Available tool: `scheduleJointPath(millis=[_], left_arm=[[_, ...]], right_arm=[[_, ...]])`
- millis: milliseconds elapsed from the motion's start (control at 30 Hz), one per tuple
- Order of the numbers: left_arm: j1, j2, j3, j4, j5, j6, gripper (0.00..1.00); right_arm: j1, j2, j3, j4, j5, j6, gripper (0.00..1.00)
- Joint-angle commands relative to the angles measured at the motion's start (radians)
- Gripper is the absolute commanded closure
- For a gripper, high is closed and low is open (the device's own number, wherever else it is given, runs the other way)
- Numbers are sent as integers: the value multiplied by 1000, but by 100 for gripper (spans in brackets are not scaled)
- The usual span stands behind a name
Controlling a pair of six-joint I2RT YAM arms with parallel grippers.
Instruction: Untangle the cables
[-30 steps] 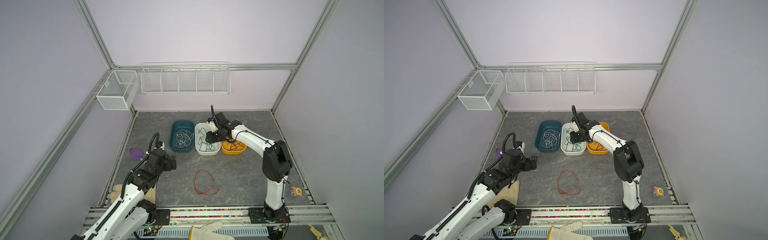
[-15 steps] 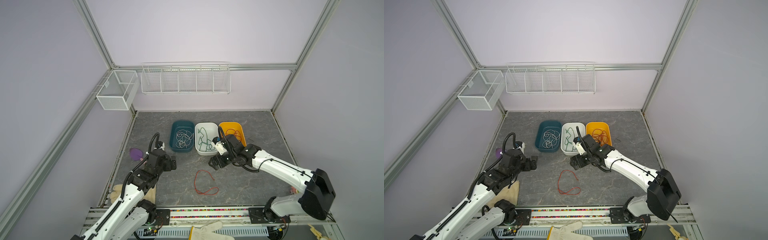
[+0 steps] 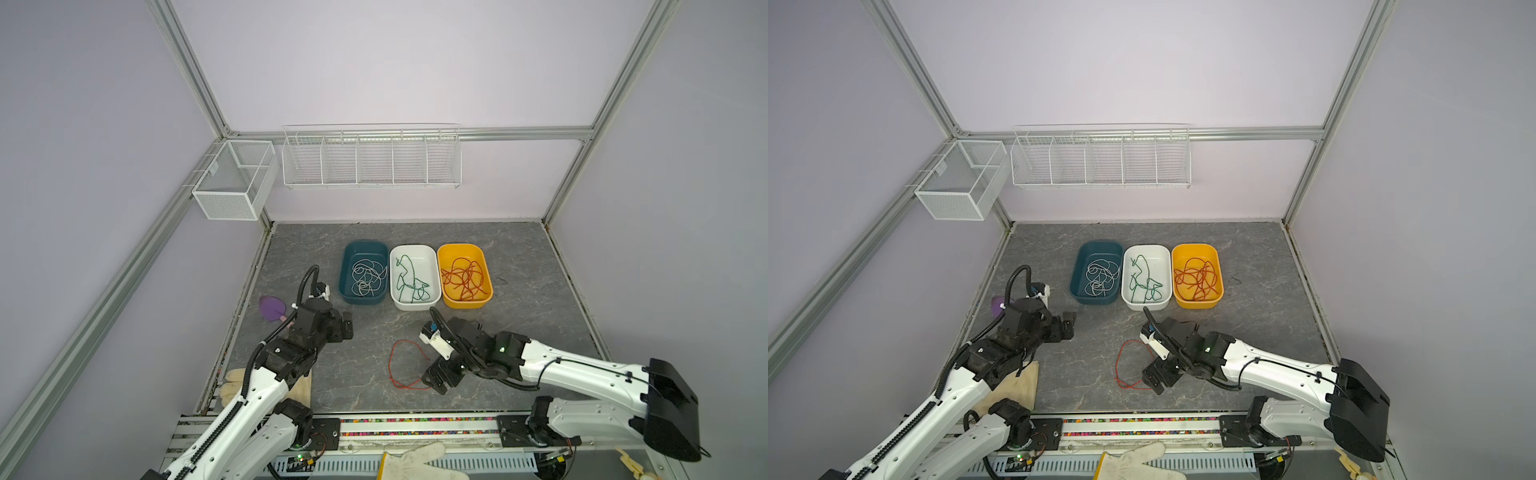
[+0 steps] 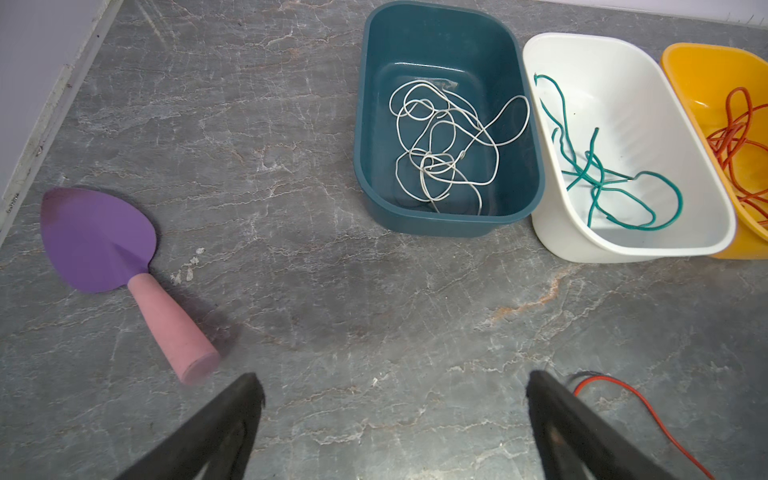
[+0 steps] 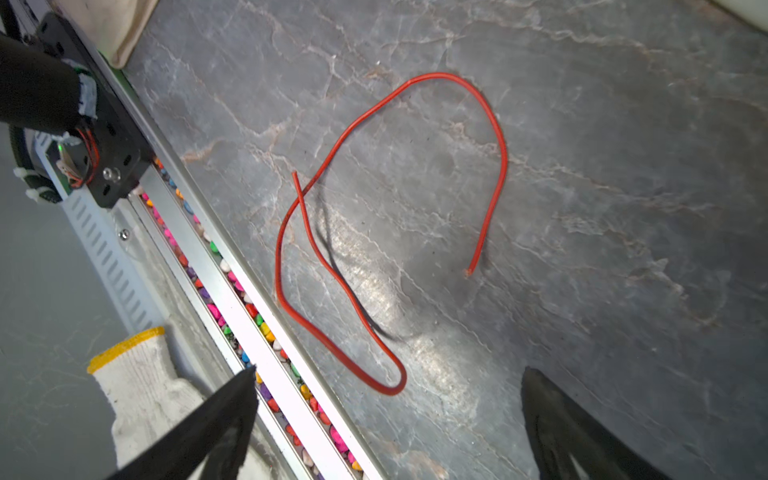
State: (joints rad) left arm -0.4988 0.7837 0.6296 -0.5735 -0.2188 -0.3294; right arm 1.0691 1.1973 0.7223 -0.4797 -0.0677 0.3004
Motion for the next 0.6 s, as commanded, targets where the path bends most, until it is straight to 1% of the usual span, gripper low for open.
scheduleJointPath(millis=[0, 100, 167, 267, 400, 567], left_arm=[[-6, -6, -11, 8, 5, 6, 1], [-6, -6, -11, 8, 6, 6, 1], [-7, -7, -12, 8, 6, 5, 1], [-10, -10, -13, 7, 6, 7, 1], [-11, -12, -13, 9, 3, 7, 1], [-10, -12, -13, 9, 3, 7, 1]], right_arm=[[29, 24, -23, 51, 34, 17, 2], [47, 63, -23, 82, 35, 17, 4], [58, 95, -23, 102, 29, 19, 8], [70, 146, -16, 131, 20, 17, 17], [89, 204, 2, 143, 28, 14, 26], [106, 235, 18, 148, 38, 11, 44]])
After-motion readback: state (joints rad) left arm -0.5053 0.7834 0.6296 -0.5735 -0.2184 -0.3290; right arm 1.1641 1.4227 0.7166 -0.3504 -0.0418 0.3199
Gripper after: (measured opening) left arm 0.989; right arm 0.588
